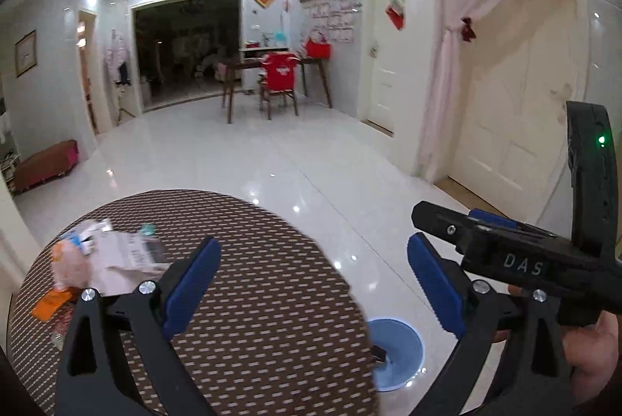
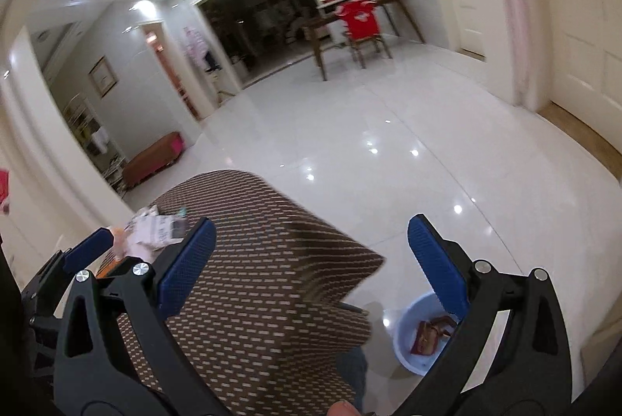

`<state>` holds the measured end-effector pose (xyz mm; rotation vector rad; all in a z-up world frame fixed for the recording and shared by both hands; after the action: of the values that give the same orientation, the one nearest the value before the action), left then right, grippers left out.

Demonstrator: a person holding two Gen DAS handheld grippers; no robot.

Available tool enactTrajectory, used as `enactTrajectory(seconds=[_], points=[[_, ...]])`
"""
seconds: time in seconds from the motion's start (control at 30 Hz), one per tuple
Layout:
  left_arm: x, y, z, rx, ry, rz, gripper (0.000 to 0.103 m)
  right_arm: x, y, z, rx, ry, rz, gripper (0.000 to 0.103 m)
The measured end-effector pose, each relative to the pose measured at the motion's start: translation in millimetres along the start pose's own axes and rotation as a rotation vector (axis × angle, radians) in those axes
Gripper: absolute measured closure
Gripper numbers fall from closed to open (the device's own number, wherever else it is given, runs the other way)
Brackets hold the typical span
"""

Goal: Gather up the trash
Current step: 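Move both tools back over the table toward the remaining trash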

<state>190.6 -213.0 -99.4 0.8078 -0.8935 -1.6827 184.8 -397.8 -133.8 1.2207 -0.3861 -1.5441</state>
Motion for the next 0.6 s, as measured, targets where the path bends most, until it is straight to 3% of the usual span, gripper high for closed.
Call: enactTrajectory(seconds=[0.4, 0.6], points=[[-116, -17, 15, 0.027, 0.156, 0.125, 0.008, -95, -6, -62, -0.089, 0.103, 0.147, 0.006], [-187, -37, 7, 0.001, 0.263, 0.213, 0.007, -126, -31, -103, -0.17, 0.124, 0.185, 0.006]])
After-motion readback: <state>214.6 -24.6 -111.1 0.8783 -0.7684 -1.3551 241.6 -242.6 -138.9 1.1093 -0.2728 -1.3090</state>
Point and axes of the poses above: each gripper's, at about its wrist camera, not at the fingertips, and z roughly against the way its jaws point, x to its right, y to its top, the point moved 4 cm from there along -z, roughly the way its jaws point, and after that the axes turned 11 degrees about y, right-handed, at the moved point
